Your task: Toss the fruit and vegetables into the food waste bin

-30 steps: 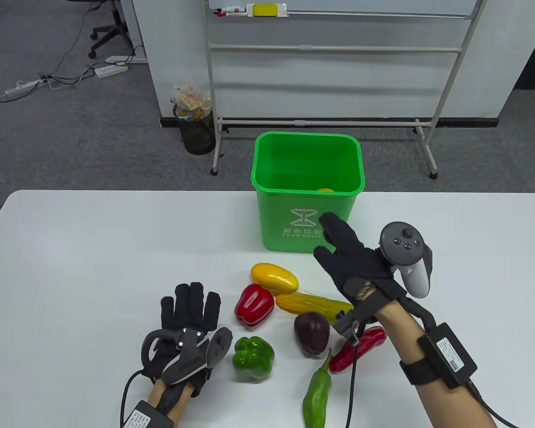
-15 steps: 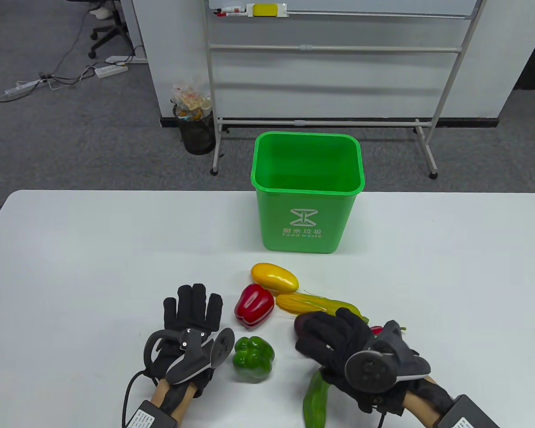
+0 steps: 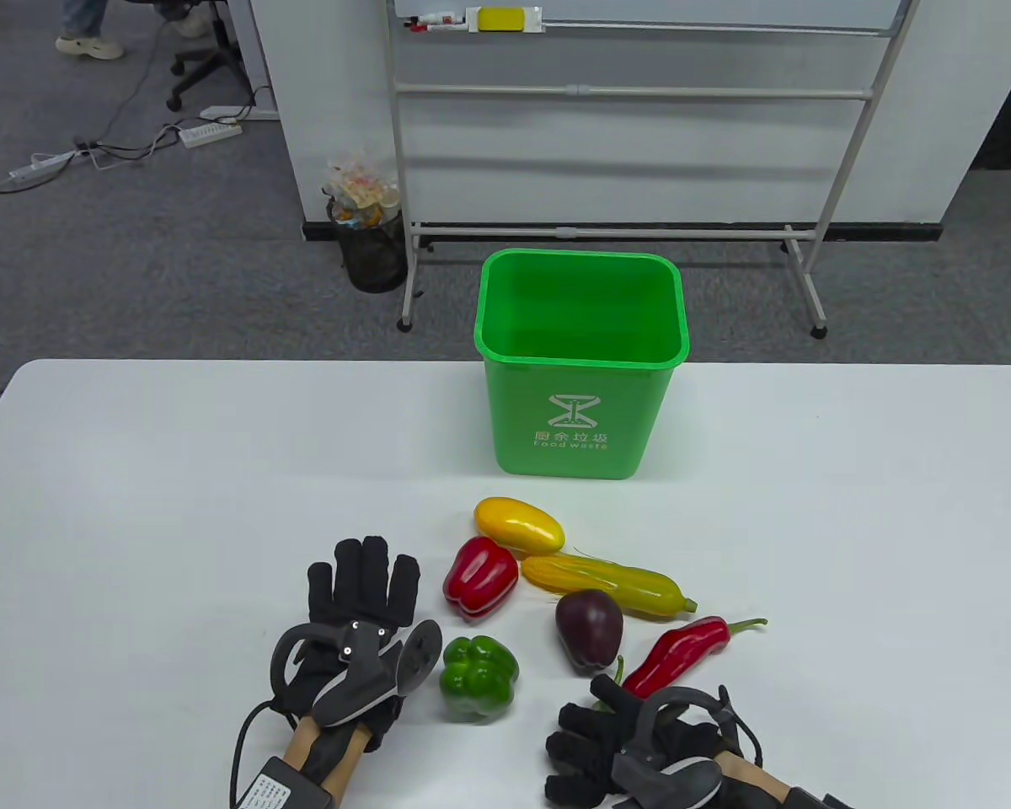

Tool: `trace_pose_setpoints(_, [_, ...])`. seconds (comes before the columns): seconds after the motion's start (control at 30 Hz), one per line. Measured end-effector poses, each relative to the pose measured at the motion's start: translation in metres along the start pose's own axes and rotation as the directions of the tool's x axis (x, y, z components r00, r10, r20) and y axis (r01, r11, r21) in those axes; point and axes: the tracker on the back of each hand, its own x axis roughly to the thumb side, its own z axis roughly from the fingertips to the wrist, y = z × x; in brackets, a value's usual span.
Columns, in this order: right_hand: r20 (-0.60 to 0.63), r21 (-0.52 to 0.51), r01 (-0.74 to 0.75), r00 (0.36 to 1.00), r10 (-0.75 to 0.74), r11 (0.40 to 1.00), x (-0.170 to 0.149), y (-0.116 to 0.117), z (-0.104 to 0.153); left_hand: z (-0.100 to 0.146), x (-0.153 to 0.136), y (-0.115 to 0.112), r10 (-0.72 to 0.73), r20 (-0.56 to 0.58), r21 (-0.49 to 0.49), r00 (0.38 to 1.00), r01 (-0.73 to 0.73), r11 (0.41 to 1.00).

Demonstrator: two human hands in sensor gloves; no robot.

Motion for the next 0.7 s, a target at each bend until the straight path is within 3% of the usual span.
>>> trace_pose_setpoints(0.27, [-0.009, -0.075, -0.036, 0.999, 0.035, 0.997, 0.006, -0.01, 0.006, 0.0, 0.0, 0.0, -0.004, -0.001, -0.002, 1.0, 0.004, 1.0])
trace_pose_setpoints(0.43, [-0.025, -0.181, 0.168, 0.984, -0.175, 0.969, 0.0, -0.034, 0.021, 0.0, 0.0, 0.0, -0.005, 0.002, -0.002, 1.0, 0.005, 1.0])
trace_pose_setpoints(0.5, [-0.019, -0.235, 0.281, 0.956, -0.294, 0.93, -0.006, -0.042, 0.028, 0.0, 0.001, 0.0, -0.006, 0.003, -0.005, 1.0, 0.006, 1.0])
trace_pose_setpoints(0.6, [0.009, -0.335, 0.459, 0.875, -0.485, 0.823, -0.019, -0.051, 0.039, 0.0, 0.001, 0.0, -0.007, 0.004, -0.006, 1.0, 0.007, 1.0])
trace_pose_setpoints(0.7, [0.079, -0.405, 0.623, 0.753, -0.653, 0.669, -0.031, -0.056, 0.048, 0.0, 0.001, -0.001, -0.008, 0.005, -0.007, 1.0, 0.008, 1.0])
